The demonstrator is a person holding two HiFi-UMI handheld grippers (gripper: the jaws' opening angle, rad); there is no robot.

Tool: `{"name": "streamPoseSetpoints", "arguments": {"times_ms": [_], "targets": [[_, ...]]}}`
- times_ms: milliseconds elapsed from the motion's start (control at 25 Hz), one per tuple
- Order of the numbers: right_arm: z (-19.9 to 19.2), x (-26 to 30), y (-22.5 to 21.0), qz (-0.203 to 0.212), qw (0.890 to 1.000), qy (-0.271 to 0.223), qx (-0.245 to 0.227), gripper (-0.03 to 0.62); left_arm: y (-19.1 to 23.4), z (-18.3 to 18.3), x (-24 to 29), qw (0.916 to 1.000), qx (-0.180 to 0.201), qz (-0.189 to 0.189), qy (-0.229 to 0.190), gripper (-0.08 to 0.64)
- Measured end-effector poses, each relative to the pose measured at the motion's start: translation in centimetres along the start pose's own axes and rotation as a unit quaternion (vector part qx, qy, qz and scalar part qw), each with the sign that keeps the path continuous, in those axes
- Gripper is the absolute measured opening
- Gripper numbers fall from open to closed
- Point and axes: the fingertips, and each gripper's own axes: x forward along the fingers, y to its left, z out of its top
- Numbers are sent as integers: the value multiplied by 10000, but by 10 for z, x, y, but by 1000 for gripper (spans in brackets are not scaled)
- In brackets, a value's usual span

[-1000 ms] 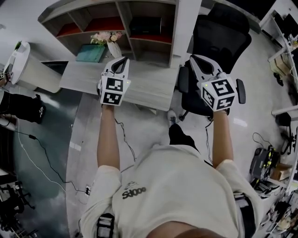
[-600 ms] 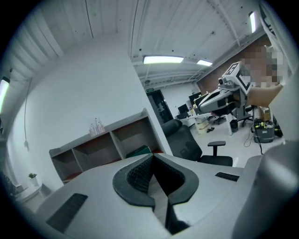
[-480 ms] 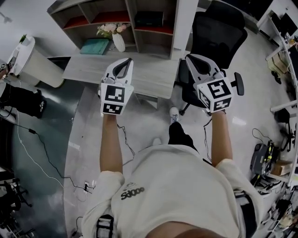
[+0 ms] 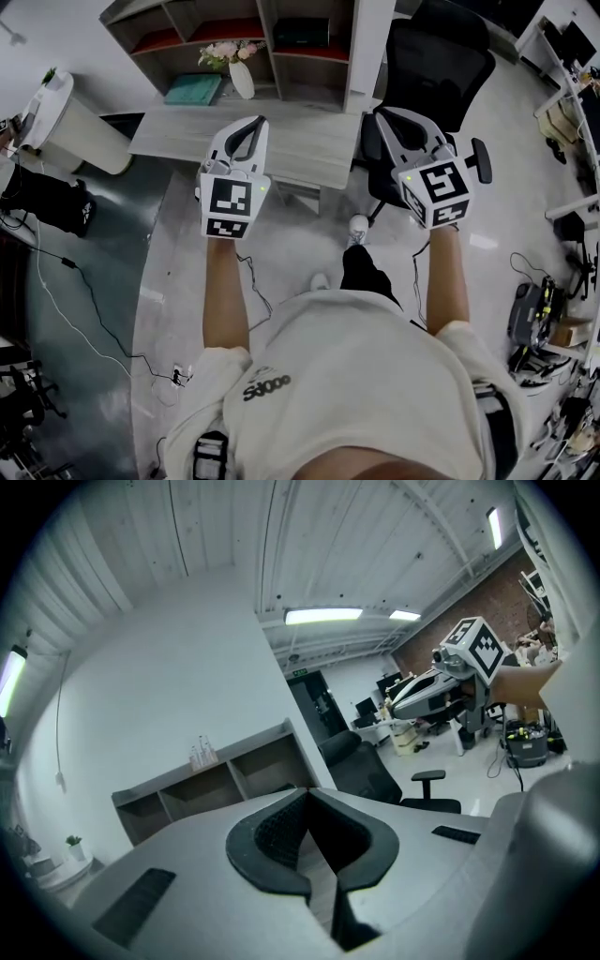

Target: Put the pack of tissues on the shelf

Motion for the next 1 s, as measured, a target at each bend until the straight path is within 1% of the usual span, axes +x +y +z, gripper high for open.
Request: {"name": "streamPoseSetpoints", "arguments": {"times_ms": [200, 360, 720, 1000], "targets": [[3, 0, 1, -8, 9999, 0, -129, 6, -1, 7, -2, 9999, 44, 14, -113, 18], [5, 7, 3, 39, 9999, -39, -161, 6, 0, 3, 1, 9999, 64, 7, -86, 18], [4, 20, 0, 74, 9999, -36, -148, 6, 6, 2, 9, 9999, 105, -7, -70, 18], [-2, 24, -3, 5, 9999, 46, -98, 6, 8, -1, 13, 9999, 121, -65, -65, 18]]}}
